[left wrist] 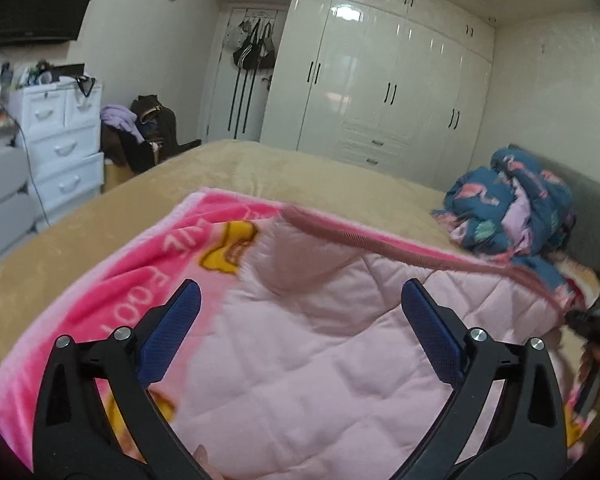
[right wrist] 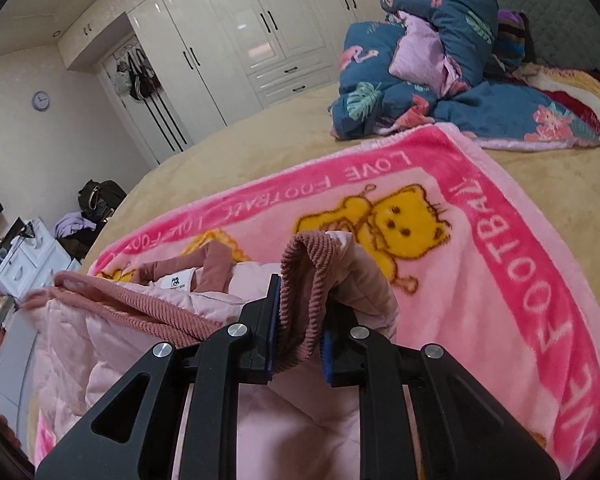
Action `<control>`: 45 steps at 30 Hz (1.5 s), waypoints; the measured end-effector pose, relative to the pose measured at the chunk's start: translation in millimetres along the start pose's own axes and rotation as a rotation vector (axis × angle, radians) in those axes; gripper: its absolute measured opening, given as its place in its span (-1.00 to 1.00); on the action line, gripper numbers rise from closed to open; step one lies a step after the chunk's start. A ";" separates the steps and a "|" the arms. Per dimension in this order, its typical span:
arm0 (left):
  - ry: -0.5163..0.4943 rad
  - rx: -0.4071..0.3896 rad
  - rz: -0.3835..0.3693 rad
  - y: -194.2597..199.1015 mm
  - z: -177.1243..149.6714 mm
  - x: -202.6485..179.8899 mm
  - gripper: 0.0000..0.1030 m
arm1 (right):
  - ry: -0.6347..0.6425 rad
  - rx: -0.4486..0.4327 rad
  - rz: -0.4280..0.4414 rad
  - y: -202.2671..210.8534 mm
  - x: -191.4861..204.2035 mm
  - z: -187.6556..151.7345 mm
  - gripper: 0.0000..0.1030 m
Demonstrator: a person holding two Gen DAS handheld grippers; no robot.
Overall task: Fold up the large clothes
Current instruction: 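Grasp the folded jacket edge with the left gripper while the right grasps it too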
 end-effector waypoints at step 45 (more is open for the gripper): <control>-0.055 0.180 -0.053 -66.7 -13.4 14.9 -0.76 | 0.236 -0.060 -0.124 43.9 9.9 -34.8 -0.65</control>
Point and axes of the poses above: each gripper's, at about its wrist camera, not at the fingertips, and y roughly against the way its jaws point, x to its left, z to its top, the point moved 3 cm from there along -y, roughly the way its jaws point, and after that the axes turned 5 degrees about -z, right-handed, at the moved point
